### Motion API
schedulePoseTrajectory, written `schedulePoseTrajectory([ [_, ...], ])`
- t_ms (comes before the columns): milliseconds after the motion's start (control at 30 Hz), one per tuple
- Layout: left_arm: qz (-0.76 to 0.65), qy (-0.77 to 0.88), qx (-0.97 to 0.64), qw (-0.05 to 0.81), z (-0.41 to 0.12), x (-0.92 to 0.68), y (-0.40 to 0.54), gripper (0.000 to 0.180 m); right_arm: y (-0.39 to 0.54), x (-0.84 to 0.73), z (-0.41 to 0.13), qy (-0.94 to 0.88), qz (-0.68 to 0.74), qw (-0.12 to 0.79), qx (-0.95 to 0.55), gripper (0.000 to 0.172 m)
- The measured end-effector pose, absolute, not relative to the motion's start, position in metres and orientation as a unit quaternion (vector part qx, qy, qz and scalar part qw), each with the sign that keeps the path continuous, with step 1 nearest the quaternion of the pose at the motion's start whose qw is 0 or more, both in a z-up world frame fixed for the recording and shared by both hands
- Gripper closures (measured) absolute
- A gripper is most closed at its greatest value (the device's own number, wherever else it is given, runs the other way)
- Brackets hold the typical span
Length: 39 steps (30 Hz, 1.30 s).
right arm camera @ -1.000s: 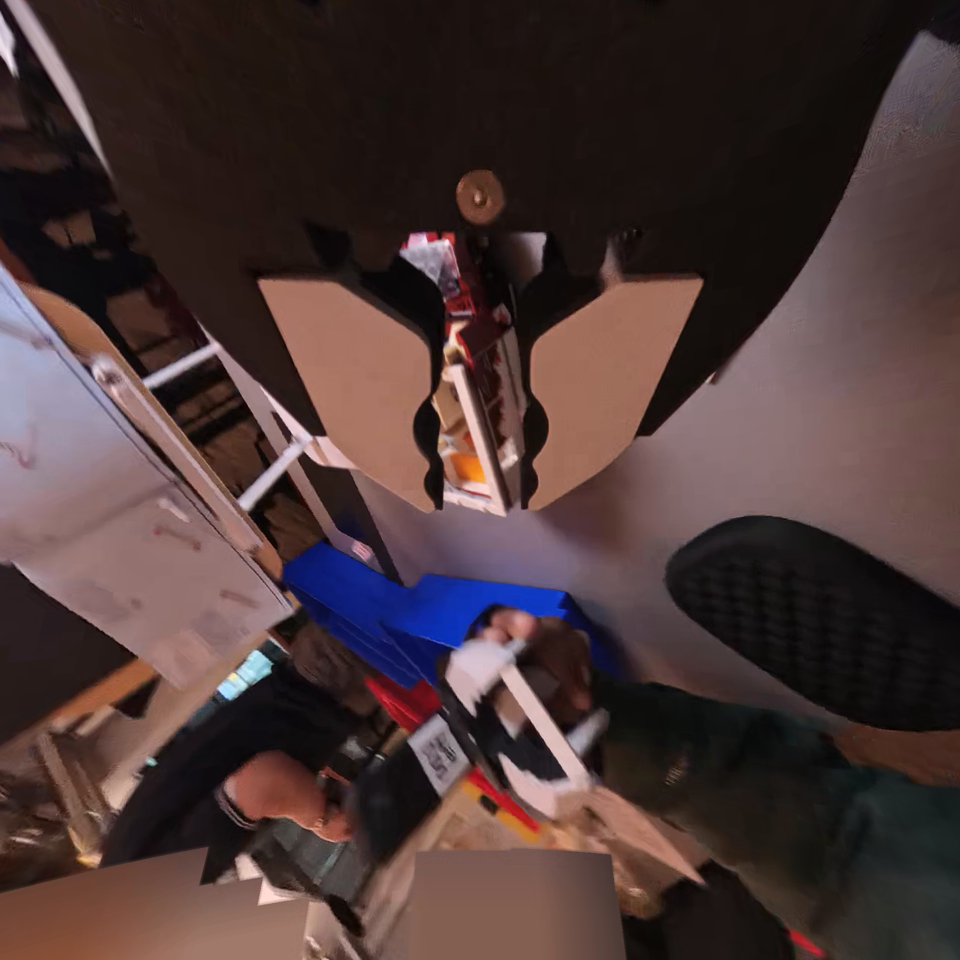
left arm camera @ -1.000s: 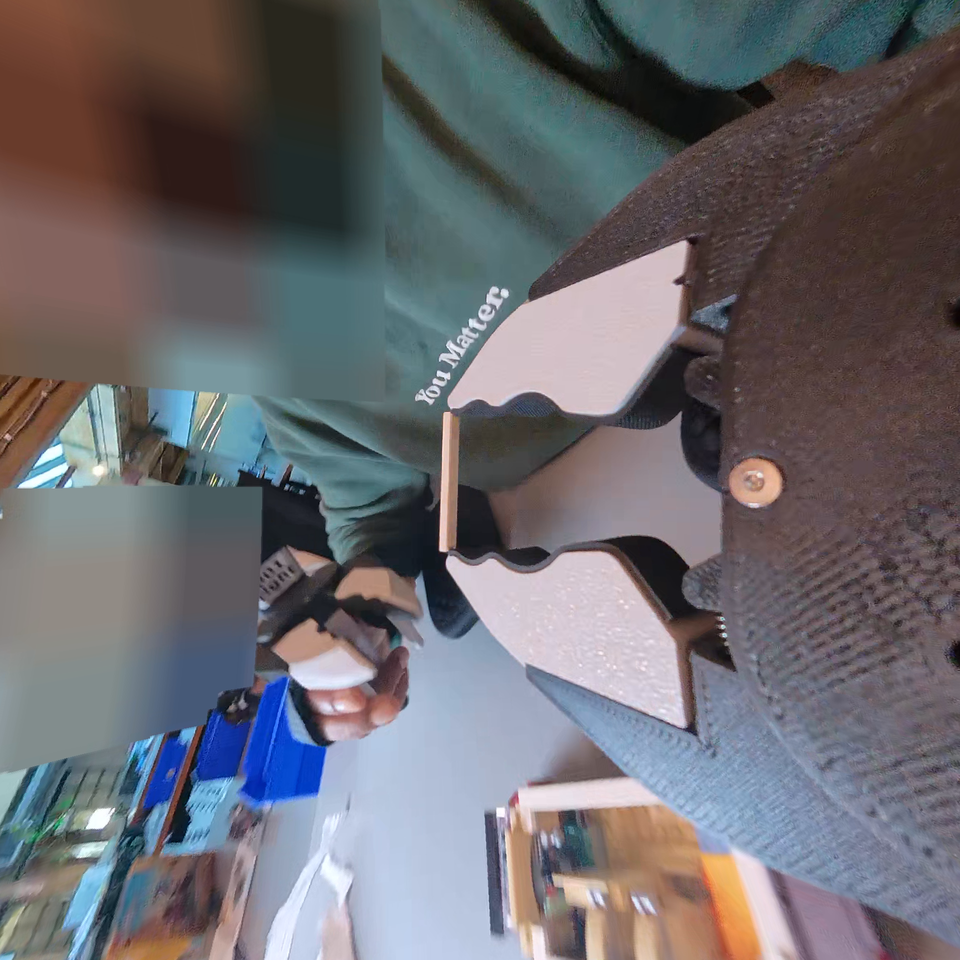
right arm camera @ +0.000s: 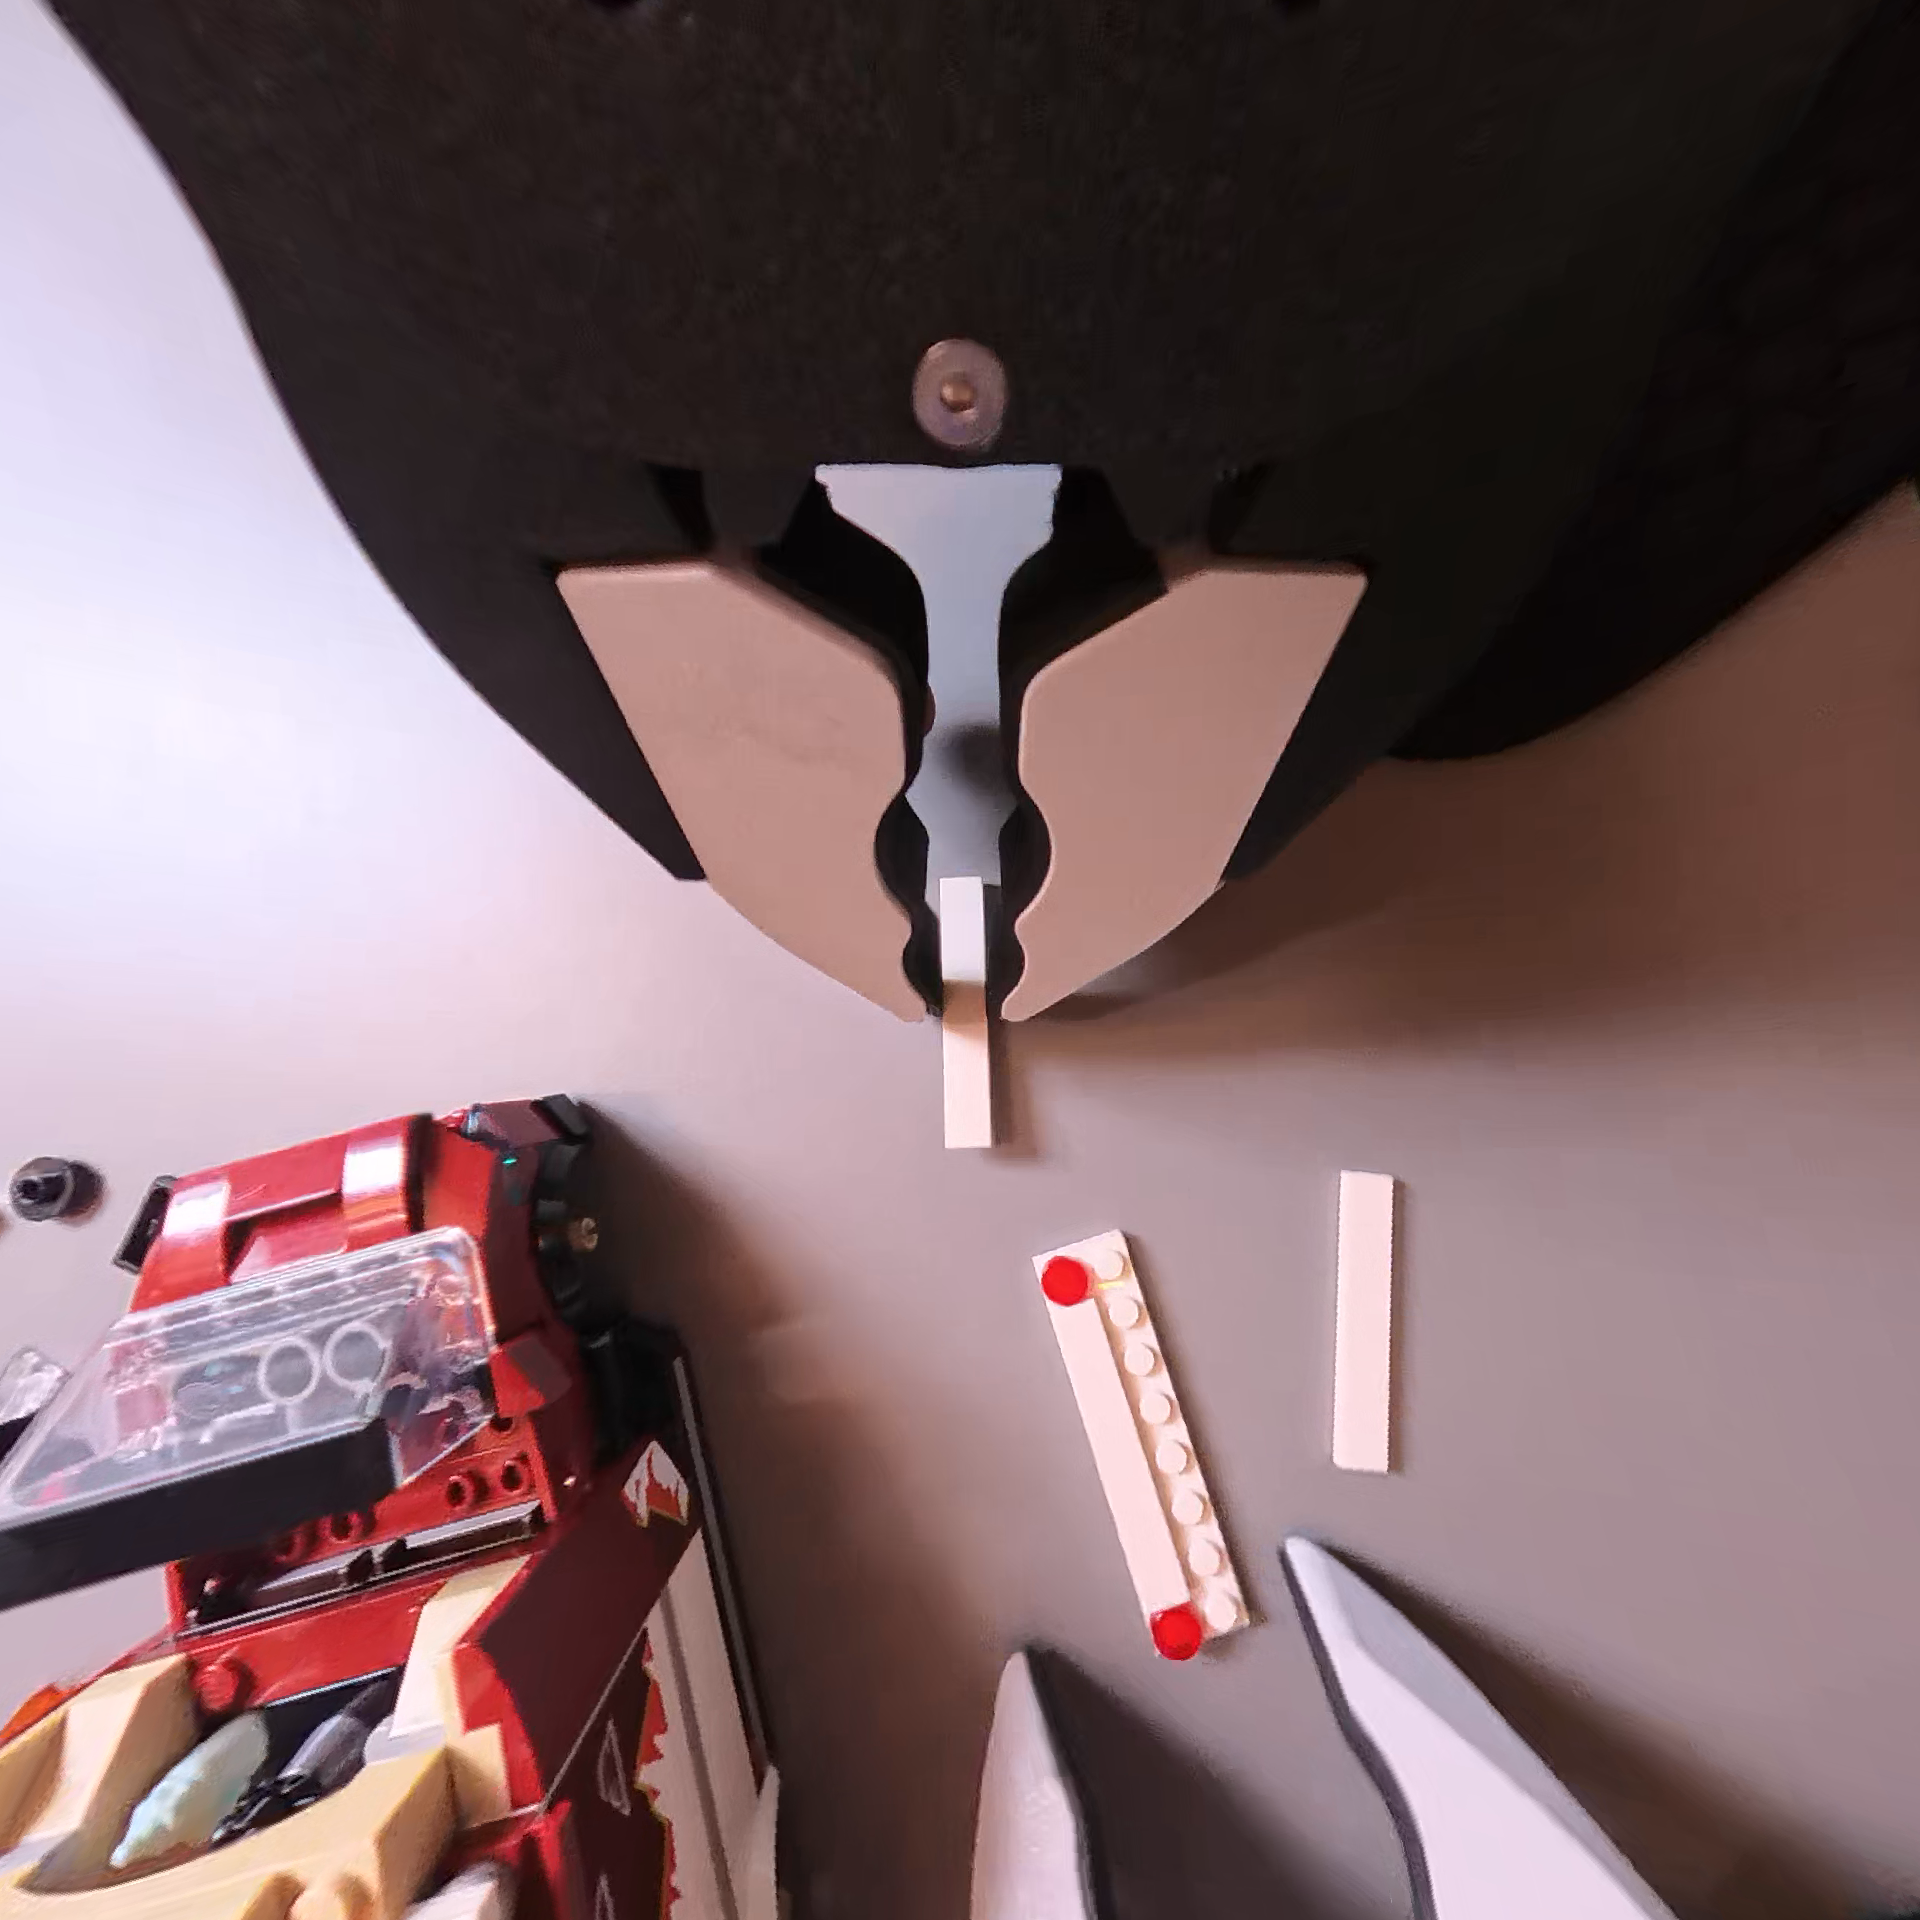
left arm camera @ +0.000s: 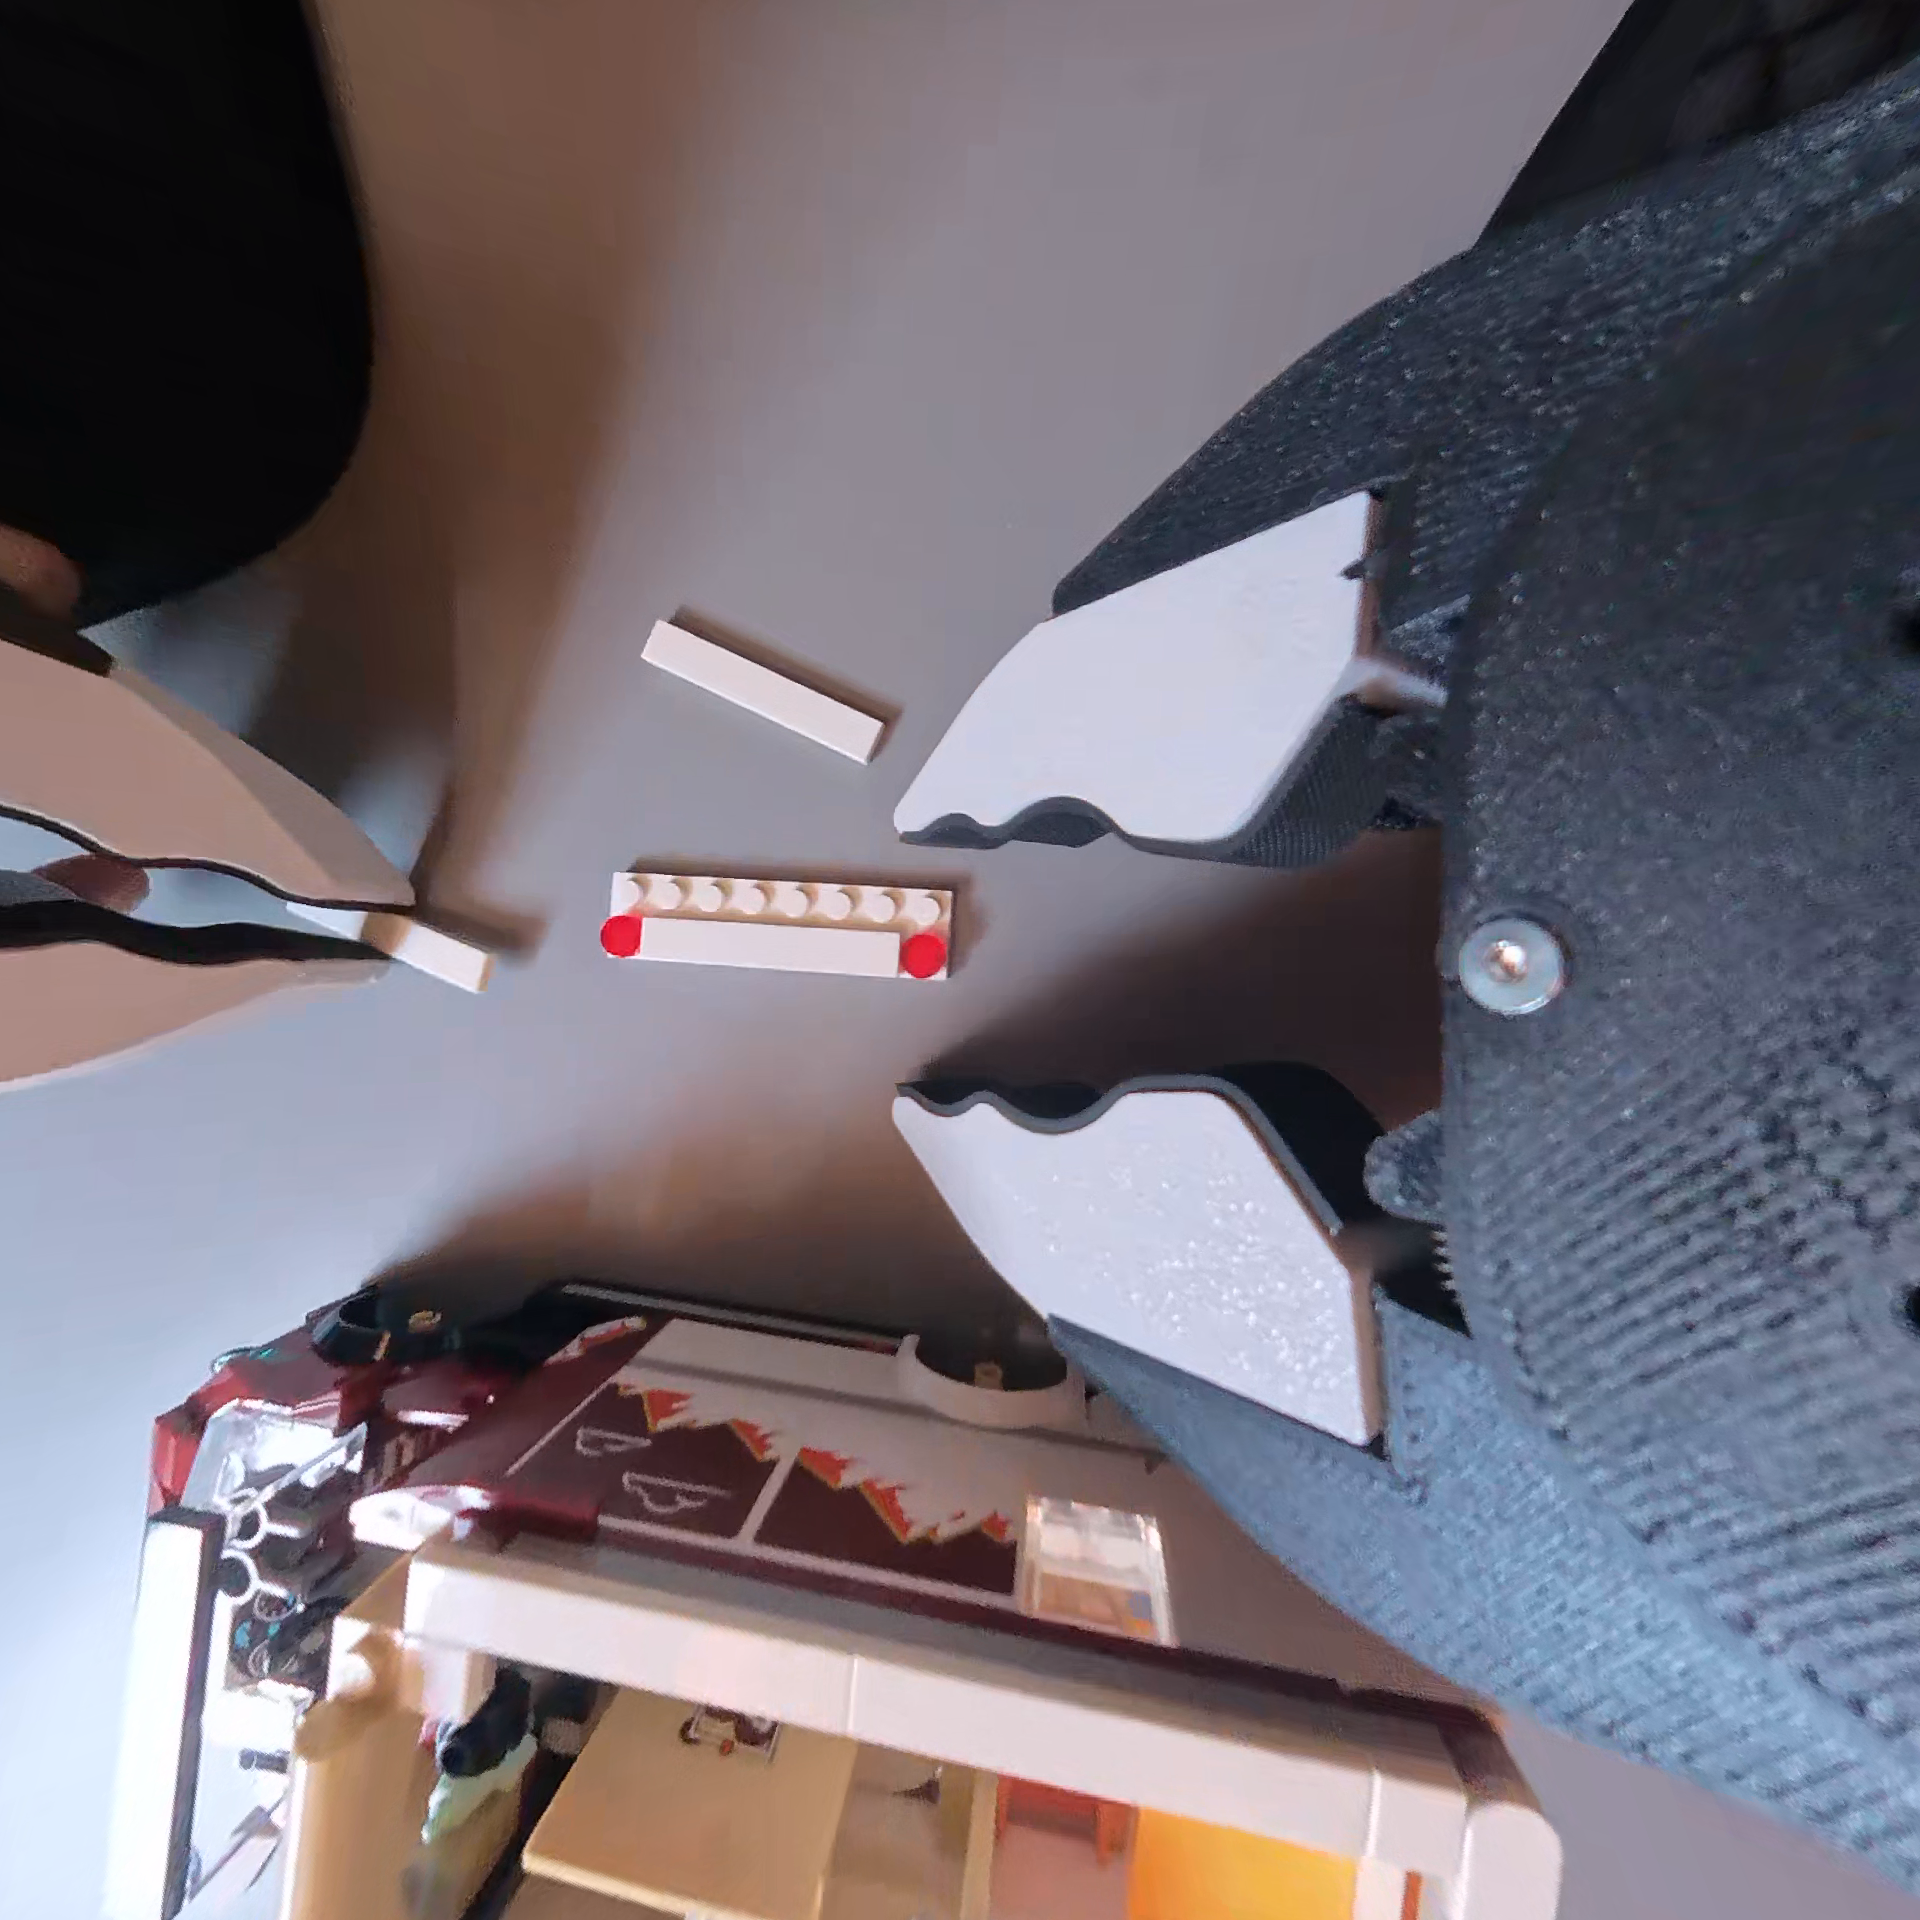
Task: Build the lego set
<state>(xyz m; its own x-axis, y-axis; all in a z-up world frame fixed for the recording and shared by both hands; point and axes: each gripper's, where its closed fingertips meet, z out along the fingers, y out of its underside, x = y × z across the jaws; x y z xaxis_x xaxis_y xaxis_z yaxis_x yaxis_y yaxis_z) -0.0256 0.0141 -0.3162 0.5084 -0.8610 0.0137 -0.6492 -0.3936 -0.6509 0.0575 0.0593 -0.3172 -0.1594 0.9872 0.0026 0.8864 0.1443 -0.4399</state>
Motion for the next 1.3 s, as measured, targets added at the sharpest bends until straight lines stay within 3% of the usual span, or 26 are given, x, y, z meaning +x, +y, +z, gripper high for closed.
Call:
schedulePoseTrajectory([
  [133,-0.181,0.455,-0.817,0.305,-0.316,-0.023,0.014,0.143,0.057,0.054,-0.317,-0.719,0.184,0.128,-0.658,0.165],
  [267,-0.175,0.445,-0.819,0.318,-0.316,-0.024,0.015,0.162,0.051,0.05,-0.315,-0.693,0.224,0.109,-0.677,0.153],
  [467,-0.151,0.427,-0.827,0.332,-0.315,-0.034,0.019,0.163,0.058,0.061,-0.311,-0.687,0.23,0.128,-0.678,0.143],
  [1033,-0.148,0.408,-0.835,0.338,-0.315,-0.043,0.016,0.162,0.018,0.068,-0.307,-0.682,0.258,0.112,-0.675,0.152],
  [1167,-0.136,0.421,-0.825,0.351,-0.314,-0.043,0.019,0.153,0.042,0.06,-0.303,-0.726,0.222,0.197,-0.62,0.141],
  [1300,-0.141,0.445,-0.807,0.362,-0.313,-0.036,0.019,0.147,0.045,0.057,-0.307,-0.796,0.217,0.2,-0.528,0.119],
])
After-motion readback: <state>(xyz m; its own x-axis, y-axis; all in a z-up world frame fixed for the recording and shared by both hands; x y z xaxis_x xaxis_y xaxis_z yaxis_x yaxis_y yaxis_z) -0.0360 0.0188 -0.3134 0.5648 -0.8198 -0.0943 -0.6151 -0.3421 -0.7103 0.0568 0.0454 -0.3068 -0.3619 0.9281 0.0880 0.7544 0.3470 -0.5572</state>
